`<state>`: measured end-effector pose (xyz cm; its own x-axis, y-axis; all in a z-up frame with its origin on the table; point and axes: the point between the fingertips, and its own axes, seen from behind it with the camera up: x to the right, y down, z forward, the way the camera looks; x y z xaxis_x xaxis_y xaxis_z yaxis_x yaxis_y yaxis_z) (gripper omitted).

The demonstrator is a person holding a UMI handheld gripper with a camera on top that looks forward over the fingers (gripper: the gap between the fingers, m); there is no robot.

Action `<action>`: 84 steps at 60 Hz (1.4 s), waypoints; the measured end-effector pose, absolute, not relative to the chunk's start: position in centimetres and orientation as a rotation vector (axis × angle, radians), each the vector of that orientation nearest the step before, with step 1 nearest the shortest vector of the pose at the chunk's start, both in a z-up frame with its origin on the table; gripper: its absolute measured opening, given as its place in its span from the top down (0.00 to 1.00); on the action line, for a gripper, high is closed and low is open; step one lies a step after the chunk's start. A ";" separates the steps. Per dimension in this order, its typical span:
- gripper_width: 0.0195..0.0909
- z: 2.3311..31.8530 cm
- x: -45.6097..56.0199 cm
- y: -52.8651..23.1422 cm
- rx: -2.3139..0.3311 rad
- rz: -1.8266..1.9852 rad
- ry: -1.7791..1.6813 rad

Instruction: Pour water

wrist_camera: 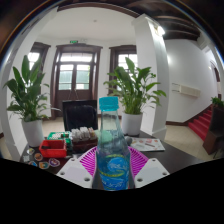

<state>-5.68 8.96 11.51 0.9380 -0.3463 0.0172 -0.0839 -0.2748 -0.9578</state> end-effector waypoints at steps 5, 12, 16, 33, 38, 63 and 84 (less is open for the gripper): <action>0.69 9.7 -4.9 8.3 -1.866 -0.259 0.337; 0.63 6.0 -4.6 8.8 -1.887 -0.219 0.347; 0.69 6.6 -4.6 8.6 -1.835 -0.205 0.357; 0.54 6.4 -4.5 8.2 -1.828 -0.179 0.371; 0.28 5.8 -4.2 7.6 -1.859 -0.187 0.384; 0.08 7.0 -10.1 -2.1 -1.962 -0.146 0.115; 0.08 17.0 -13.0 -9.8 -1.896 -0.024 0.060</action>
